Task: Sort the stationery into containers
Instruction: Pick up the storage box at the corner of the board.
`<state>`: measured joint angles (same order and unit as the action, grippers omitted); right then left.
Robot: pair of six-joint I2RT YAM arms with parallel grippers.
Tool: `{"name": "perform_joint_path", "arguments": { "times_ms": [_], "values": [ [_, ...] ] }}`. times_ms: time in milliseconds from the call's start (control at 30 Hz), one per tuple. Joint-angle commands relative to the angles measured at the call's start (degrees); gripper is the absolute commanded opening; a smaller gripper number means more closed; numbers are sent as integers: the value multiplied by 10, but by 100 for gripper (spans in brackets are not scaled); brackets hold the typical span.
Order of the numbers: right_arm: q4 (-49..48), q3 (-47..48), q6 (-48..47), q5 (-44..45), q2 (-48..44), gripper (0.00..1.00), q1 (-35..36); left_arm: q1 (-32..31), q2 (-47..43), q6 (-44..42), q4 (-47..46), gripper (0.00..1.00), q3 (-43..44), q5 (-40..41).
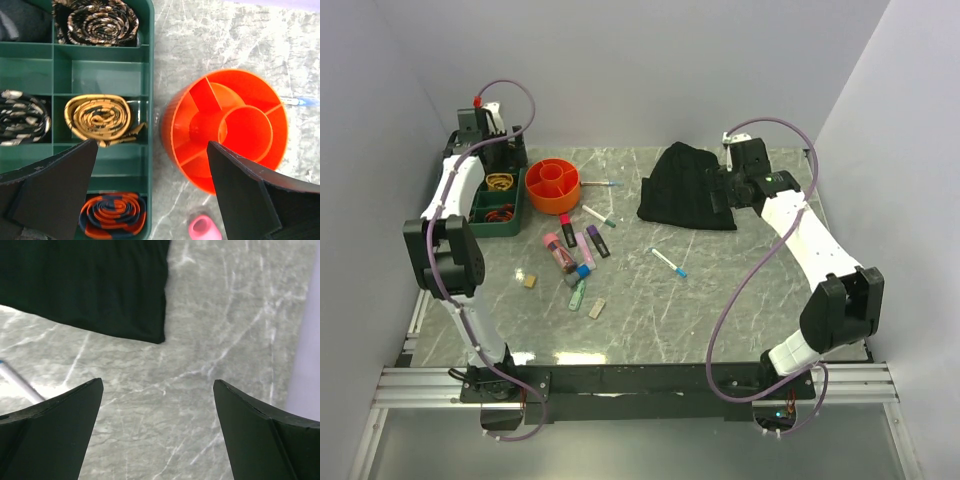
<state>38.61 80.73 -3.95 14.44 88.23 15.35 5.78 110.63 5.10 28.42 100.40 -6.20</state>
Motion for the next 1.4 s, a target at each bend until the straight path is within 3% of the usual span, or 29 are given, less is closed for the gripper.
{"name": "perform_joint_path", "arguments": {
  "times_ms": [0,133,367,633,967,1067,1100,1267,1300,1367],
  "values": [
    [-25,45,-26,-92,-44,100,-7,-13,34,-20,-15,99,40,11],
    [-61,26,-64,-179,-78,100,-12,-26,67,-41,-16,99,71,43],
    [-52,42,-40,-248,-76,100,-17,-31,113,-45,-17,97,115,45],
    [-60,53,-26,-267,-67,100,-19,-31,143,-74,-7,82,141,22],
    [-61,80,-19,-271,-32,100,-19,-33,165,-71,-7,73,144,29],
    [-61,90,-17,-274,-21,100,-20,-36,175,-79,-5,62,150,26],
    [-61,94,-17,-274,-18,100,-19,-38,178,-82,2,53,156,26],
    [-59,104,-19,-269,-5,100,-19,-42,188,-84,14,44,164,29],
    [-59,103,-19,-268,-5,100,-19,-43,187,-87,14,33,162,29],
    [-59,102,-19,-267,-4,100,-19,-47,180,-88,14,21,154,29]
  ]
}}
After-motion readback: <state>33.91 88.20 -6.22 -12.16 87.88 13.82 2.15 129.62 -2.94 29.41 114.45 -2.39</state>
